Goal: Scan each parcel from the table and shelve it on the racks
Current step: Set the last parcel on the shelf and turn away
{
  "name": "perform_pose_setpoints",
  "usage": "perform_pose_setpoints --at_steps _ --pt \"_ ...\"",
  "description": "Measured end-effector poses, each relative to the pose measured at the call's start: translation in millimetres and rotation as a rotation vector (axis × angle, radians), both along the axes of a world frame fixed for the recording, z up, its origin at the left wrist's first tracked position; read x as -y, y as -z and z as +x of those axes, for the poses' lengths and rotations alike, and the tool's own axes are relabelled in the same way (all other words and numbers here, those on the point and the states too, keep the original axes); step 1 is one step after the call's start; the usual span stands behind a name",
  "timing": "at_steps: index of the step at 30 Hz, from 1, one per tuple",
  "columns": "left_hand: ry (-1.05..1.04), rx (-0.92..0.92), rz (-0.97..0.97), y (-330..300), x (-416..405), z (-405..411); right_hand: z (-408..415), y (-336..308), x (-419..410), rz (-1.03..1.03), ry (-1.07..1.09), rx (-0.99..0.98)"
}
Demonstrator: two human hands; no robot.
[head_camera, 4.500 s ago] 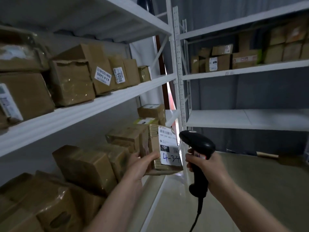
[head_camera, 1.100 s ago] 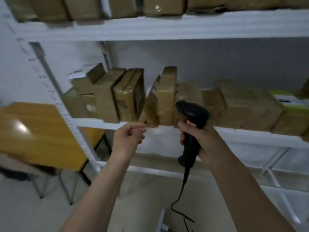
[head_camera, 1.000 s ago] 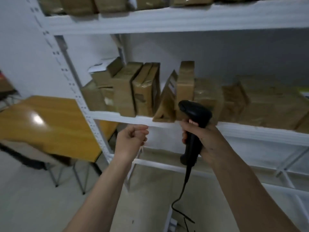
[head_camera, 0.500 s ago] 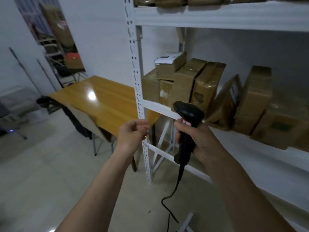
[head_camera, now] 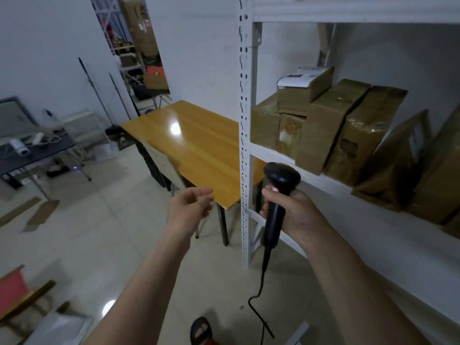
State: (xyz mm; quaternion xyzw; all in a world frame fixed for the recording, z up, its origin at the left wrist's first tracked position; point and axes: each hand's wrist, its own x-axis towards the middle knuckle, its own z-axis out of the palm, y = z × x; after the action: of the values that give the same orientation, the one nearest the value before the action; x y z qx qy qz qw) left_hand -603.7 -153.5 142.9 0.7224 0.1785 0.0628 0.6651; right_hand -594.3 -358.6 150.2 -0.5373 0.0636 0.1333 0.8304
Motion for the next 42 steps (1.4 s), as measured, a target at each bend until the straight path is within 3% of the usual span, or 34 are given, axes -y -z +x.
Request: perform_pose_setpoints --at_steps 9,16,27,38,42 --pt "0.125 -0.037 -0.029 24.5 -18.6 59.2 41.6 34.7 -29.3 -0.124 -0.062 -0.058" --pt "0.491 -0.137 0.238 36.2 -95.9 150.7 128.4 58.2 -106.7 -0.178 -0.013 -0.127" --pt "0.622 -0.214 0.449 44.8 -244.3 282.4 255.5 91.1 -233.8 -0.257 0.136 -0.316" --pt "0.783 -0.29 0.467 66.3 -259.8 380.3 350.3 125.3 -253.7 -0.206 0.364 -0.43" --pt "0.823 -0.343 0.48 79.8 -245.3 431.9 396.9 151.6 -240.0 -0.21 0.405 -0.568"
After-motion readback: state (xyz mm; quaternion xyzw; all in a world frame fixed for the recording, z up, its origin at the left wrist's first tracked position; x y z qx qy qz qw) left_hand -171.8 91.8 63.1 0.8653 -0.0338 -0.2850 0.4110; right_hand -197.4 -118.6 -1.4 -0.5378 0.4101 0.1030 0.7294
